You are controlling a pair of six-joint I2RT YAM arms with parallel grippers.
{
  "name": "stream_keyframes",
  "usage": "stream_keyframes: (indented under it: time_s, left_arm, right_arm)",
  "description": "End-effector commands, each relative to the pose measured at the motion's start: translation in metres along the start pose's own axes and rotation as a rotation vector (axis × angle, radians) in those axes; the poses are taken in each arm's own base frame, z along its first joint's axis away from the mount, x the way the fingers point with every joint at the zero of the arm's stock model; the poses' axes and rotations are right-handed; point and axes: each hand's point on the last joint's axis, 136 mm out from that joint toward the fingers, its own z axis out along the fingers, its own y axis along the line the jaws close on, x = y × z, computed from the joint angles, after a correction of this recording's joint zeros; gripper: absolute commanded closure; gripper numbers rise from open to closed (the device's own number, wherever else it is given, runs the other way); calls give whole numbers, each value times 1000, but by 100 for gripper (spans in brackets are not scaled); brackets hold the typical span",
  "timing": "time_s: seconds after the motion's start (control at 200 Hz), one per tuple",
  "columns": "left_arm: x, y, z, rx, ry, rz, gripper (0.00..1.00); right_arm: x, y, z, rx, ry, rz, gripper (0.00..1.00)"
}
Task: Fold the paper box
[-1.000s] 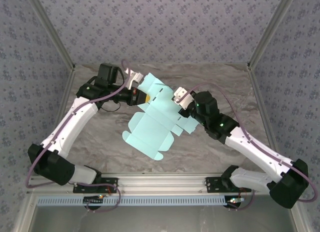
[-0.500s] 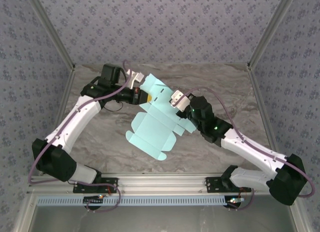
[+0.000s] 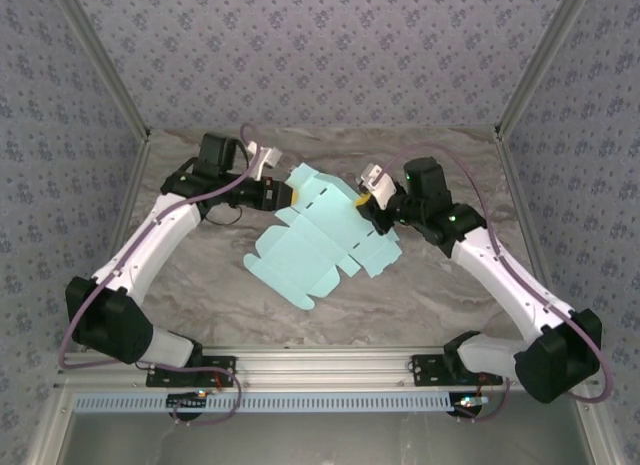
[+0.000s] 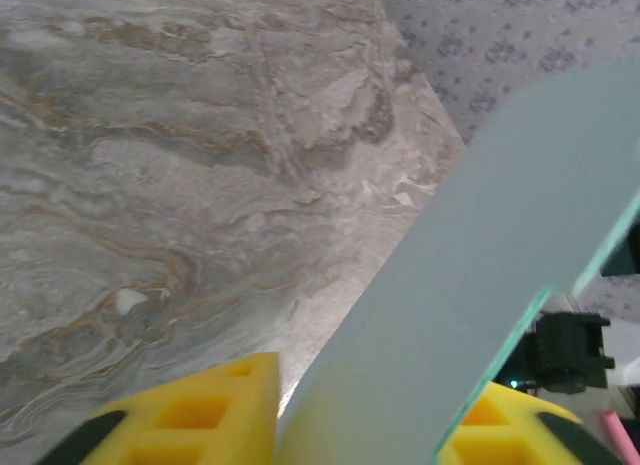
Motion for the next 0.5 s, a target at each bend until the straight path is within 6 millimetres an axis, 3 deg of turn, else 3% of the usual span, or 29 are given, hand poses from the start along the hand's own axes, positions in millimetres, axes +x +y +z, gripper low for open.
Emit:
stream_keyframes:
  time_s: [0.0,0.175,0.26,0.36,0.375,0.5]
  left_arm:
    - [-5,3,-12,-41,-50,26,61]
    - [1,27,-32,-193,-104,7,51]
    - [3,35,-45,-280,-149,10,46]
    - [7,33,-52,-291,-217,3,45]
    - [7,31,-52,-286,-229,5,45]
    - [23,13,-40,-252,-272,37,45]
  right_arm:
    - [13,31,0,-205,69,132,100]
    - [20,25,10,-235,127,217,100]
    - [34,18,15,-205,185,260,100]
    - [47,1,21,-130,228,299,100]
    - [37,-6,20,-108,212,290,100]
    - [47,-26,28,-42,252,317,100]
